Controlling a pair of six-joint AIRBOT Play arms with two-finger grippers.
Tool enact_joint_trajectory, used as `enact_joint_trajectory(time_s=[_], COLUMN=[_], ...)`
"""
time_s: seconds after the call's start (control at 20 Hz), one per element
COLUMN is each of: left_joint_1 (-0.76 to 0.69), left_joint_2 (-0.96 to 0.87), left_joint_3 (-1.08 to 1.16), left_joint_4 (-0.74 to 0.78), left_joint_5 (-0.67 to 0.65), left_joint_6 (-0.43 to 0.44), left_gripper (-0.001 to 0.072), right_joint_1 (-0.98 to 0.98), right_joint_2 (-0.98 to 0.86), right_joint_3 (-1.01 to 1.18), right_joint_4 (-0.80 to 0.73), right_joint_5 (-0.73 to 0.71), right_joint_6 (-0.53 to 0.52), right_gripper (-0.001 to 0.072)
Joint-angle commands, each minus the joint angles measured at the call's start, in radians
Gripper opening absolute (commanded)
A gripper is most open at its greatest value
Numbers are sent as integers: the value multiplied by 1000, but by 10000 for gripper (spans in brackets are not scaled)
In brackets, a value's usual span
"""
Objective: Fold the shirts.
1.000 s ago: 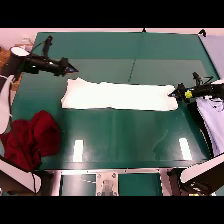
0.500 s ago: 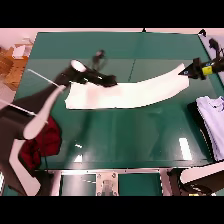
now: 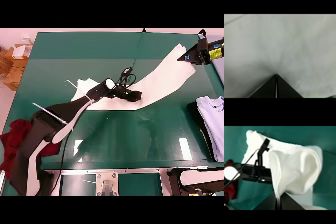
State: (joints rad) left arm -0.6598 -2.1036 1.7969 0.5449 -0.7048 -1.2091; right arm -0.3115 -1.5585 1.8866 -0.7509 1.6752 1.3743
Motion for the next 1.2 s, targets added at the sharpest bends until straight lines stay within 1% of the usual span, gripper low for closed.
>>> enact_joint_trajectory(time_s=[0.0, 0.1, 0.2, 0.35, 0.45, 0.55, 0.65, 0.85, 1.0, 1.05, 1.1, 1.15], left_joint_1=[-1, 45, 130, 282, 377, 465, 541, 667, 734, 749, 760, 770], left_joint_2=[-19, -18, -10, 23, 81, 122, 155, 178, 180, 180, 180, 180], left_joint_3=[38, 77, 151, 282, 280, 278, 262, 257, 257, 257, 257, 257], left_joint_4=[2, 34, 144, 449, 634, 770, 845, 866, 866, 866, 866, 865], left_joint_5=[-40, -153, -352, -686, -804, -903, -970, -1023, -1043, -1042, -1042, -1040], left_joint_6=[-19, -16, -18, -42, -50, -76, -77, -76, -77, -76, -76, -76], left_gripper=[24, 24, 23, 23, 23, 23, 23, 23, 23, 23, 23, 23], right_joint_1=[12, 12, 24, 88, 178, 285, 413, 659, 848, 909, 956, 995], right_joint_2=[10, 10, 10, 10, 10, 8, -2, -89, -245, -310, -363, -407], right_joint_3=[5, 5, 5, 4, 4, -2, -30, -143, -196, -196, -195, -195], right_joint_4=[7, 7, 11, 11, 11, 10, 7, 8, 24, 37, 52, 64], right_joint_5=[-2, -2, -3, -18, -81, -194, -344, -668, -983, -1112, -1221, -1301], right_joint_6=[20, 47, 81, 124, 161, 198, 224, 227, 227, 226, 226, 226], right_gripper=[13, 13, 13, 13, 13, 14, 14, 15, 15, 36, 193, 438])
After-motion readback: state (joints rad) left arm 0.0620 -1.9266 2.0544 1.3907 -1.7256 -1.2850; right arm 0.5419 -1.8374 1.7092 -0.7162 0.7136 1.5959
